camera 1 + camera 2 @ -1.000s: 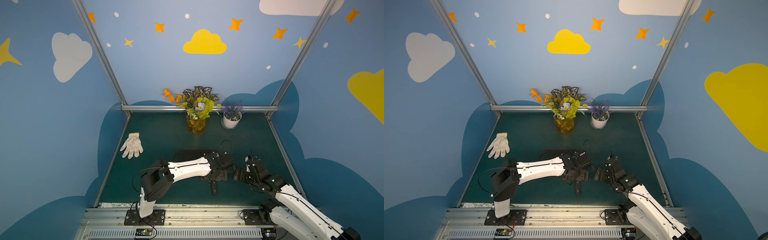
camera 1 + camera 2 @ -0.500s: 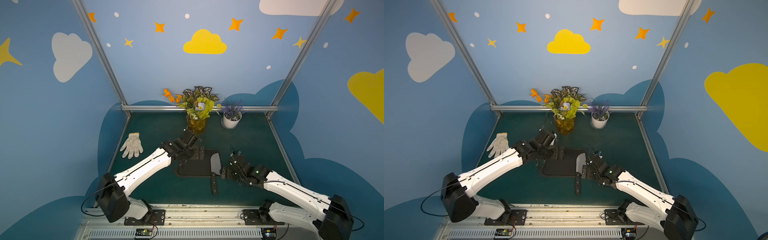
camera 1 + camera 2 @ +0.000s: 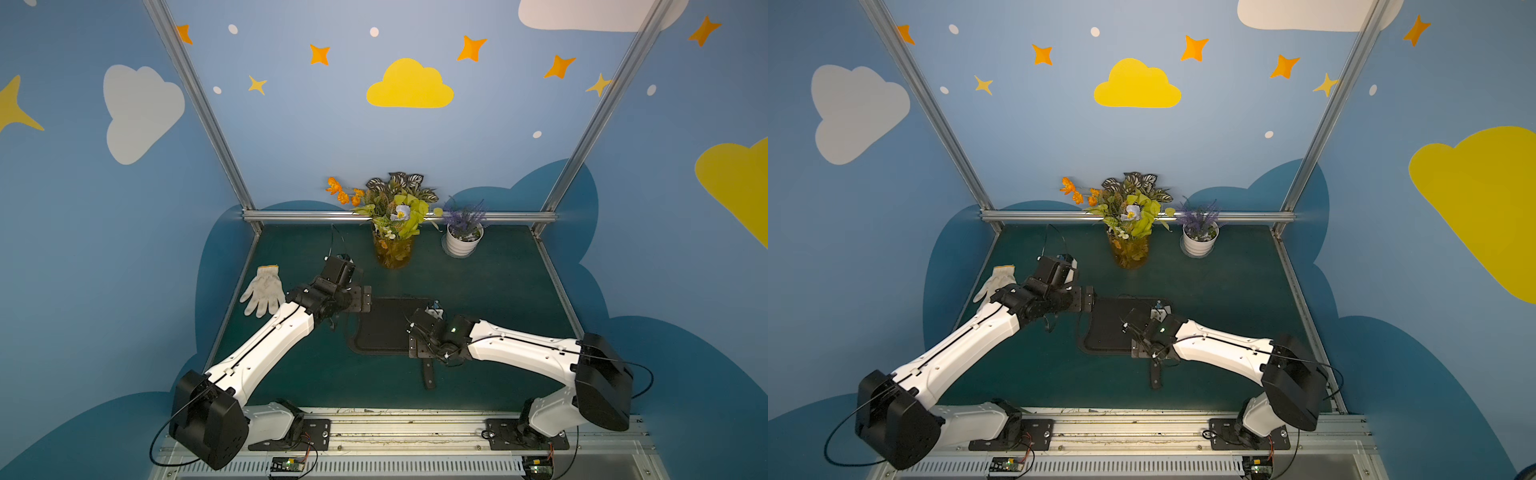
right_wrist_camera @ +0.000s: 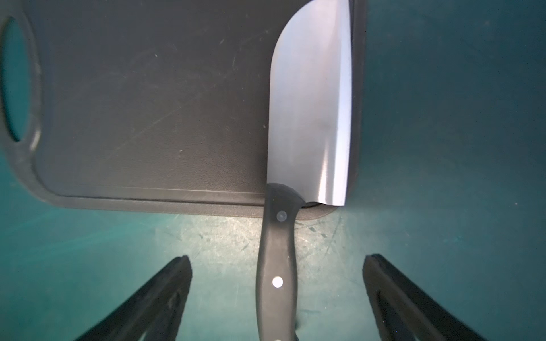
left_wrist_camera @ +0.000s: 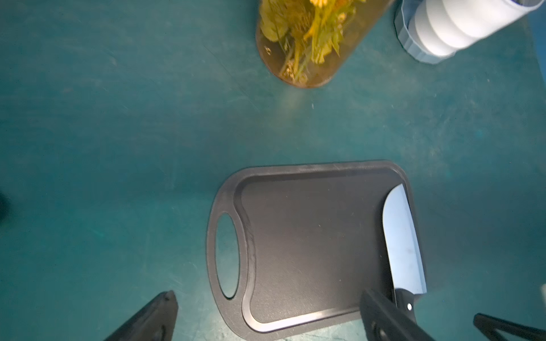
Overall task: Align the knife with the edge of the cutting board
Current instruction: Adjust the knife at the edge of the cutting board.
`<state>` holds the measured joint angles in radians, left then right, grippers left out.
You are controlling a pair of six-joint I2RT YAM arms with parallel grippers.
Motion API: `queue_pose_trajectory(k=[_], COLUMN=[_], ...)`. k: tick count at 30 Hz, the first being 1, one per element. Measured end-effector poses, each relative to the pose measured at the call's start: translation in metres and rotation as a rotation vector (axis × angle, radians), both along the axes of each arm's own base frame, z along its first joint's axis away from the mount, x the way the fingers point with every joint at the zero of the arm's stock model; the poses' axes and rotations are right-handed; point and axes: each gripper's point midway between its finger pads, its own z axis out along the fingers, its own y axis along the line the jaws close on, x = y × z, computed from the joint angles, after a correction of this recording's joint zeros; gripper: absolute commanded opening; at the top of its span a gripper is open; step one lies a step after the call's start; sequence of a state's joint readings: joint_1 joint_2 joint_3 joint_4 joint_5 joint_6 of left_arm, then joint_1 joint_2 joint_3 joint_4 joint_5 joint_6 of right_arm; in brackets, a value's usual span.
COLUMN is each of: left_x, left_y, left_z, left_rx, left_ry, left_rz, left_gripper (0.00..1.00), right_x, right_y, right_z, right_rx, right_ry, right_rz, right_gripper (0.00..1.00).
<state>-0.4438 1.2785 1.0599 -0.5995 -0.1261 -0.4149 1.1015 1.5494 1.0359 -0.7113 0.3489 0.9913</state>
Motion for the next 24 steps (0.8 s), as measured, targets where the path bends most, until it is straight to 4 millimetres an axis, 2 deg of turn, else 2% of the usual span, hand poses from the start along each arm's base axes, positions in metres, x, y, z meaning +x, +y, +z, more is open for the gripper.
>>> queue_pose_trajectory(k=[5, 9, 14, 19, 24], left_x=[0.013, 0.020, 0.021, 0.021, 0.021], left_y=[0.032, 0.048, 0.049, 0.045, 0.046], left_z=[0.012, 0.013, 0.013, 0.014, 0.014], left_rx=[-0.054, -0.119, -0.173, -0.191, -0.187], left_ry=[-0.029, -0.012, 0.008, 0.008, 0.007], left_rz=[0.106, 0.168, 0.175, 0.161, 0.165], left_gripper=[1.00, 1.00, 1.00, 1.00, 1.00], right_x=[-0.007, -0.013, -0.015, -0.017, -0.016], right_y=[0.008, 0.005, 0.004, 0.001, 0.006], right_z=[-0.010, -0.012, -0.013, -0.023, -0.033], right_rx=[-0.045, -0.068, -0.065, -0.070, -0.075], right_ry=[0.002, 0.002, -0.006, -0.001, 0.006], right_rz=[-0.004, -0.017, -0.043, -0.056, -0.052], right_gripper=[0.88, 0.82, 0.76, 0.73, 0.69])
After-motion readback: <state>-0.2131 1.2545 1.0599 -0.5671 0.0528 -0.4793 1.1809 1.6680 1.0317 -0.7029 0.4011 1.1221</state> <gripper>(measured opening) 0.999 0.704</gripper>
